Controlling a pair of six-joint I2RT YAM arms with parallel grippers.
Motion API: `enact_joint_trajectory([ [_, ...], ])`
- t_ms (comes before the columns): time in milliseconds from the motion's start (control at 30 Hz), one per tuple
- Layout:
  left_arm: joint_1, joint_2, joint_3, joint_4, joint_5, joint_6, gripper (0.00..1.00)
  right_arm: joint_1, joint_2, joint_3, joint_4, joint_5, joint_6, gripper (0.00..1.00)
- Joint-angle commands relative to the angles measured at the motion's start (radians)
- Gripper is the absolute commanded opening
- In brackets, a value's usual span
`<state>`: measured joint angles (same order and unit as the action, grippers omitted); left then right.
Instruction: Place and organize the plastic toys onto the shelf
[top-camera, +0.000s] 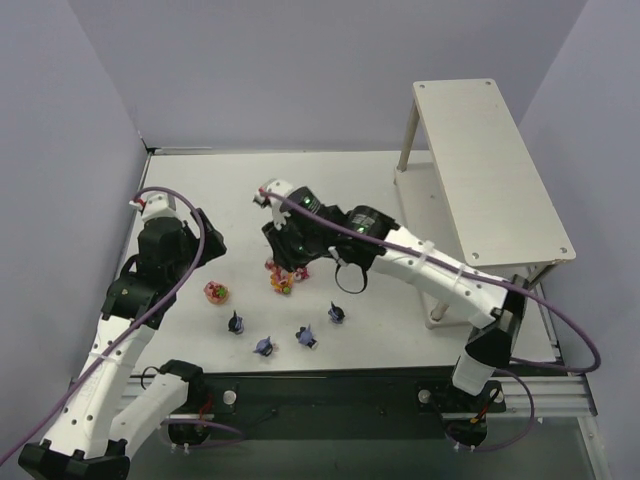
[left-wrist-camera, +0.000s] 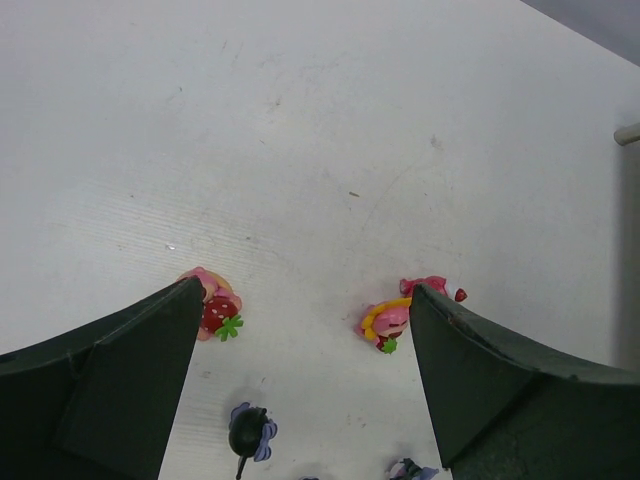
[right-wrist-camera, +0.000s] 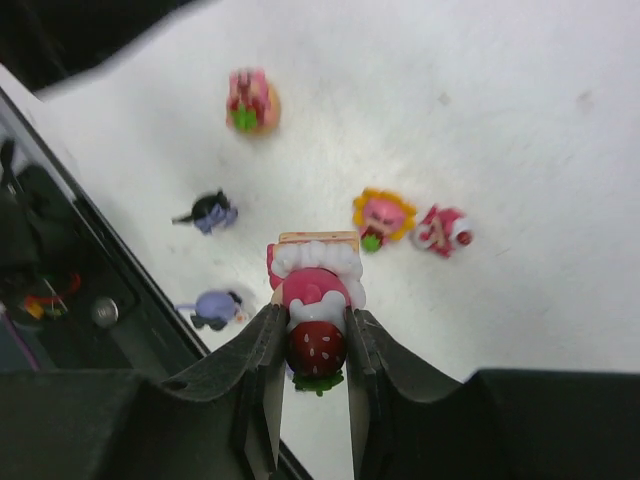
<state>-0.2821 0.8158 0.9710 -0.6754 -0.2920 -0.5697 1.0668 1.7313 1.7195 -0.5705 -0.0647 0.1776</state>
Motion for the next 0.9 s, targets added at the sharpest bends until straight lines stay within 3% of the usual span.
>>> enact_joint_trajectory([
  [0,0.012,0.008,0.014,0.073,0.025,0.028,0.95,-0.054,-0.101,0.159,-0.143,0.149,-0.006,0.00],
  [233,0.021,0.034,0.020,0.108,0.060,0.077,0.96,-0.217,-0.134,0.408,-0.327,0.288,0.040,0.00],
  [500,0.029,0.077,0.003,0.165,0.137,0.088,0.97,-0.375,-0.180,0.551,-0.350,0.422,0.036,0.00],
  [700,0.035,0.092,-0.008,0.178,0.165,0.096,0.97,-0.507,-0.208,0.559,-0.351,0.422,0.043,0.00],
  [867,0.038,0.106,-0.018,0.178,0.180,0.108,0.97,-0.616,-0.226,0.545,-0.379,0.333,0.056,0.00],
])
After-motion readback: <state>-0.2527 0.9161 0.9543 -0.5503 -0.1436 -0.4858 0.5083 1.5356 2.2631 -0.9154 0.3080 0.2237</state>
